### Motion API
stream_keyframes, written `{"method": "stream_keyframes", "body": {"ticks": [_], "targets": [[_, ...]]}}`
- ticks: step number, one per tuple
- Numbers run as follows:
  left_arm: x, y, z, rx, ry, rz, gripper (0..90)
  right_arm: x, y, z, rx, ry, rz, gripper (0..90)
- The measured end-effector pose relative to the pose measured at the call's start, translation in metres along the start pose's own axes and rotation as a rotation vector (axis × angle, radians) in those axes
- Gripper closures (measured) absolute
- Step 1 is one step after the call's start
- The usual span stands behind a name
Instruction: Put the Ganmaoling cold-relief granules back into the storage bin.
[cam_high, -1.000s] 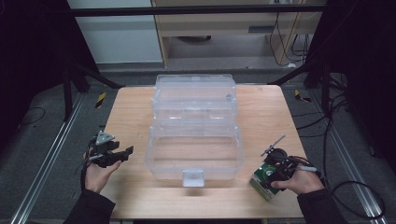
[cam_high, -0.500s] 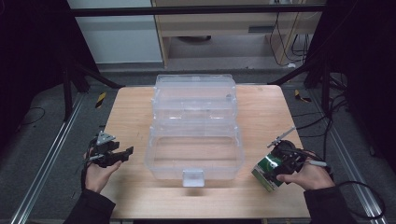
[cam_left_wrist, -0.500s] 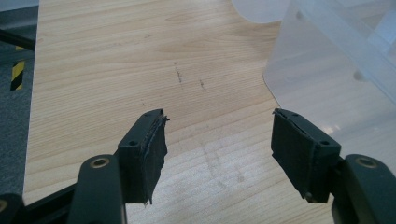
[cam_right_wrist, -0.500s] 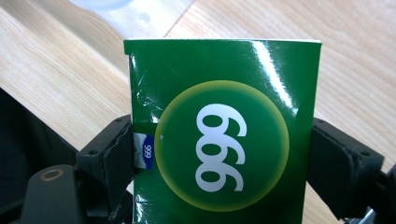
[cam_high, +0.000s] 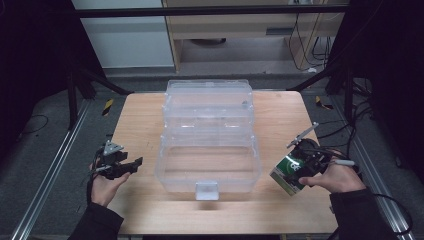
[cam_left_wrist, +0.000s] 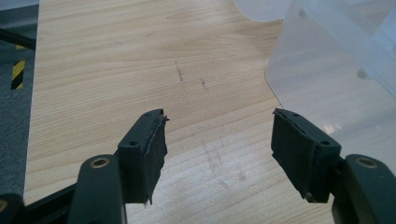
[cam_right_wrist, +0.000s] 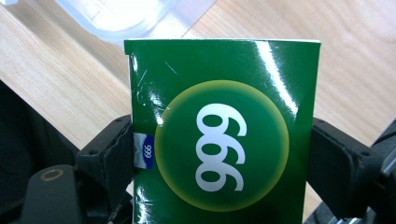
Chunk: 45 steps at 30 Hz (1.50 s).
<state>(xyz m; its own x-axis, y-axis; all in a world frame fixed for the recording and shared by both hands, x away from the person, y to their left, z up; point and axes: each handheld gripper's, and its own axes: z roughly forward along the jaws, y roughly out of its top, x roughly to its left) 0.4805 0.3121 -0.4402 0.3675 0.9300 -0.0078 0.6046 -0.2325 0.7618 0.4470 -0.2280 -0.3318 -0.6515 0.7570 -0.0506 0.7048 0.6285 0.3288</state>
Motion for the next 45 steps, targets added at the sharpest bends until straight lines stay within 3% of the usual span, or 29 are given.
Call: {"method": "stream_keyframes", "body": {"ticks": [6, 18, 32, 45], "targets": [[0.000, 0.000, 0.000, 0.003, -0.001, 0.003, 34.5, 0.000, 0.013, -0.016, 0.002, -0.019, -0.044, 17.5], [0.000, -0.001, 0.002, 0.012, -0.005, 0.003, 34.4, 0.005, 0.044, -0.034, -0.014, 0.016, -0.133, 17.5], [0.000, -0.002, 0.004, 0.021, -0.007, 0.007, 34.3, 0.022, 0.078, -0.030, -0.066, 0.080, -0.319, 17.5], [-0.001, -0.002, 0.005, 0.021, -0.008, 0.008, 34.3, 0.034, 0.103, -0.015, -0.056, 0.126, -0.437, 17.6]]}}
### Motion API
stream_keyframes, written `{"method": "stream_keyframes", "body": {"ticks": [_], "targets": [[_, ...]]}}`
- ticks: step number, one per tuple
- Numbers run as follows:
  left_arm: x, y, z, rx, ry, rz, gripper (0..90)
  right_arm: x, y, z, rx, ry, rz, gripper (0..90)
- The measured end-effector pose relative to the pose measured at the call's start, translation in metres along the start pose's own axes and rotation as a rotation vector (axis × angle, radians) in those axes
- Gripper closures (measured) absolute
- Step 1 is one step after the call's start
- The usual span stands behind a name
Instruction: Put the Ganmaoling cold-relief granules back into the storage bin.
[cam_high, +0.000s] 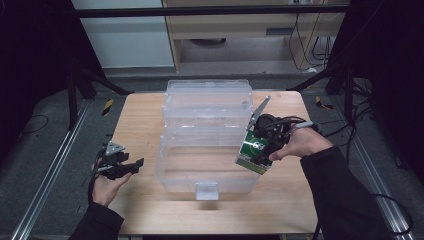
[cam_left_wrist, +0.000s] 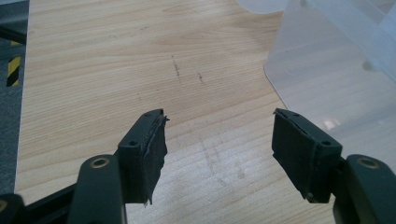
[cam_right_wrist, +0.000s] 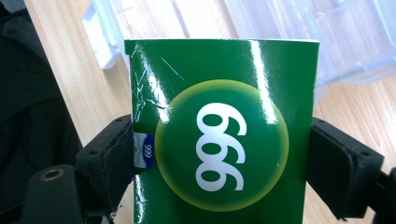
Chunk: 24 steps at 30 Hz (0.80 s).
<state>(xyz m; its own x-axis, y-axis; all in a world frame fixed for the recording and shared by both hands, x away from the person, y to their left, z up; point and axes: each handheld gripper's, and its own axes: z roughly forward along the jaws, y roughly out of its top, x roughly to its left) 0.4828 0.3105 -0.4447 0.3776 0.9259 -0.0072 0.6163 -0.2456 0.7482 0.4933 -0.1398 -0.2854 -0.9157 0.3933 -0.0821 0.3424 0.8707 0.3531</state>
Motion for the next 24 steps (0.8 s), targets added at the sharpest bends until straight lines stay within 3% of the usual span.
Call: {"method": "stream_keyframes", "body": {"ticks": [11, 24], "targets": [[0.000, 0.000, 0.001, 0.002, -0.002, -0.002, 34.2, 0.003, 0.017, 0.015, 0.016, 0.036, -0.130, 17.4], [0.000, -0.001, 0.002, 0.006, -0.002, -0.001, 34.1, 0.007, 0.026, 0.035, 0.026, 0.051, -0.232, 17.4]]}}
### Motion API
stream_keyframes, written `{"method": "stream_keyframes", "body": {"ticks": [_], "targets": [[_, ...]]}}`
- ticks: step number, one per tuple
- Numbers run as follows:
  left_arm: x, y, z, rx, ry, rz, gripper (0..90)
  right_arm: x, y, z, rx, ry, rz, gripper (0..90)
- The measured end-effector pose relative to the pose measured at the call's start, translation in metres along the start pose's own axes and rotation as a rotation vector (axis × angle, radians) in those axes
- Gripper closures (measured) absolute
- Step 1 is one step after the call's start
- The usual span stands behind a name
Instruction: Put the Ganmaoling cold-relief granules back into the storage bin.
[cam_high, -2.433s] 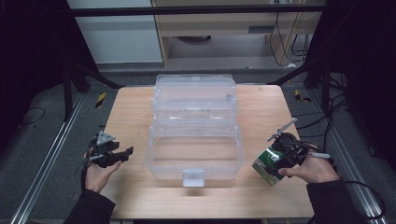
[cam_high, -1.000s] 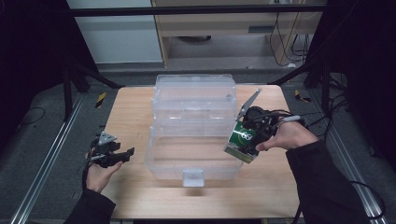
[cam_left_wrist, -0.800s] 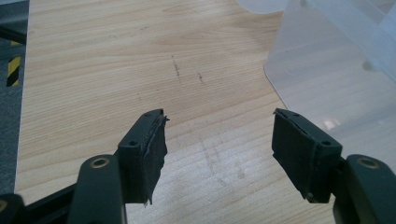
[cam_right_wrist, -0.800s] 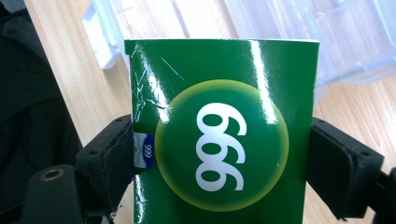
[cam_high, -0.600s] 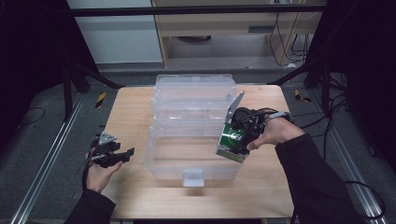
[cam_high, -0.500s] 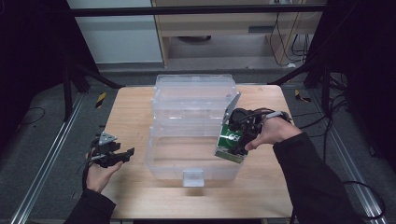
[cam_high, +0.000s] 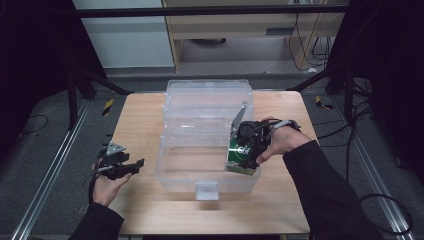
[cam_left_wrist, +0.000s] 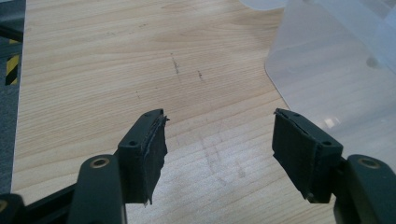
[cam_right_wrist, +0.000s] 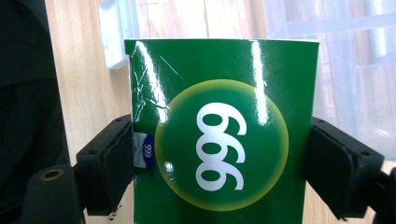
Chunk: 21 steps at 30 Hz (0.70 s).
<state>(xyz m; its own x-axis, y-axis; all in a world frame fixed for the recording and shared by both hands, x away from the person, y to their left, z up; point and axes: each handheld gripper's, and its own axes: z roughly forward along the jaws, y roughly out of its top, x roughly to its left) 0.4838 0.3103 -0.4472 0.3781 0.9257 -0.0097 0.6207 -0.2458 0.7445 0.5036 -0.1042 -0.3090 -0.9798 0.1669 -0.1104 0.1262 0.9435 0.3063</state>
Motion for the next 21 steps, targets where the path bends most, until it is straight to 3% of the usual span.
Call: {"method": "stream_keyframes", "body": {"ticks": [14, 21], "targets": [[0.000, -0.001, 0.002, 0.006, 0.000, 0.004, 34.1, -0.006, 0.004, 0.019, 0.038, 0.008, -0.108, 17.3], [0.000, -0.001, 0.002, 0.008, 0.000, 0.005, 34.1, -0.008, 0.001, 0.031, 0.062, 0.018, -0.128, 17.3]]}}
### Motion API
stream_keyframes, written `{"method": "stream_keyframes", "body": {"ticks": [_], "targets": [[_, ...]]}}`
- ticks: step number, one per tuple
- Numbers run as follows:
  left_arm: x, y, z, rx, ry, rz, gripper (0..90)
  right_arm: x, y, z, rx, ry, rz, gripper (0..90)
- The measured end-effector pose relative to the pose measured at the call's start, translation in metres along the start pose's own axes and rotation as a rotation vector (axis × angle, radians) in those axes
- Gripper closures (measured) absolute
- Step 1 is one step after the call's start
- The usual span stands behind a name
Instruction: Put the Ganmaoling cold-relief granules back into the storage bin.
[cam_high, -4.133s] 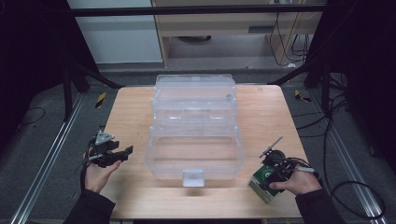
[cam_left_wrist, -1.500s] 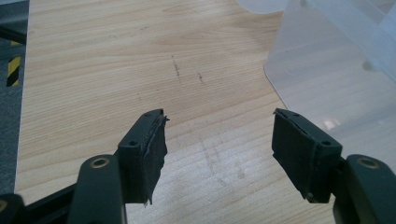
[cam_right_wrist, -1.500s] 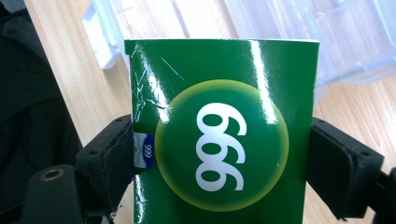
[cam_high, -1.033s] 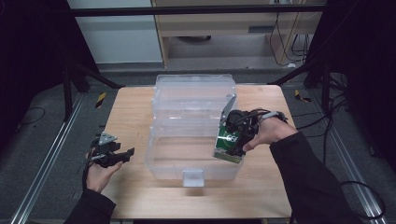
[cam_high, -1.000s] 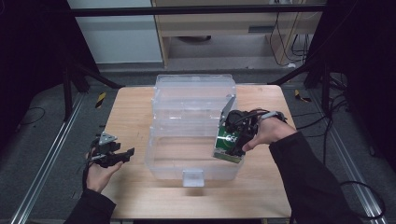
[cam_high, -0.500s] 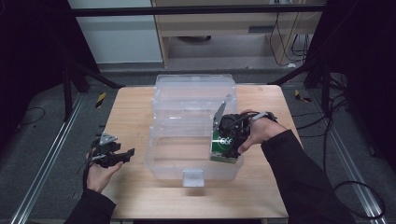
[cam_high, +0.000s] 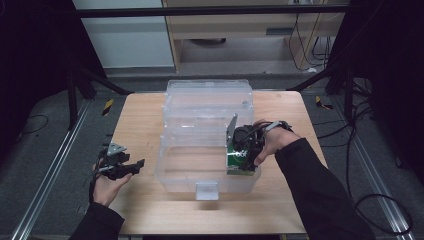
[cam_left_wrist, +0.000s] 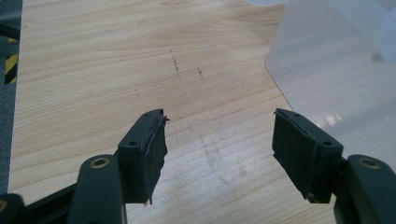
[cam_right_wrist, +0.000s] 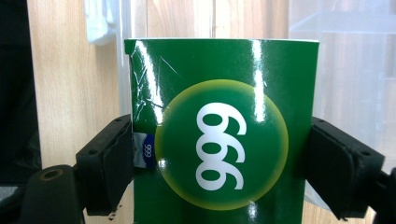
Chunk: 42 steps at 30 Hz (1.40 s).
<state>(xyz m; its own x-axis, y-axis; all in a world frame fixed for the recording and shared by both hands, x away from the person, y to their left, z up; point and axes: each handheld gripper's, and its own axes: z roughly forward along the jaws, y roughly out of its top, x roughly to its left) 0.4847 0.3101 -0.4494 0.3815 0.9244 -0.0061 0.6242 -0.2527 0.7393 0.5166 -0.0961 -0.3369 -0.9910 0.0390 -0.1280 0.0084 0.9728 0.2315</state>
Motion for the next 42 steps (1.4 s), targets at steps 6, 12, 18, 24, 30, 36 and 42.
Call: {"method": "stream_keyframes", "body": {"ticks": [6, 12, 18, 24, 30, 36, 42], "targets": [[0.000, 0.000, 0.001, 0.005, 0.001, 0.003, 34.0, 0.000, -0.003, 0.008, 0.015, 0.008, -0.019, 17.2], [-0.001, -0.001, 0.001, 0.007, 0.000, 0.002, 34.1, 0.000, -0.002, 0.012, 0.041, 0.018, -0.014, 17.1], [0.000, -0.001, 0.002, 0.013, 0.000, 0.007, 34.0, 0.000, -0.003, 0.017, 0.046, 0.020, -0.018, 17.2], [-0.001, -0.001, 0.003, 0.013, 0.000, 0.005, 34.0, 0.002, -0.004, 0.024, 0.066, 0.034, -0.048, 17.0], [-0.001, -0.001, 0.003, 0.018, 0.001, 0.009, 34.0, 0.002, -0.006, 0.028, 0.060, 0.048, -0.019, 16.7], [-0.001, -0.002, 0.003, 0.018, 0.002, 0.009, 33.9, 0.003, -0.007, 0.033, 0.056, 0.052, 0.008, 16.2], [0.000, -0.002, 0.003, 0.018, 0.003, 0.006, 33.9, 0.003, -0.009, 0.038, 0.049, 0.052, 0.027, 15.9]]}}
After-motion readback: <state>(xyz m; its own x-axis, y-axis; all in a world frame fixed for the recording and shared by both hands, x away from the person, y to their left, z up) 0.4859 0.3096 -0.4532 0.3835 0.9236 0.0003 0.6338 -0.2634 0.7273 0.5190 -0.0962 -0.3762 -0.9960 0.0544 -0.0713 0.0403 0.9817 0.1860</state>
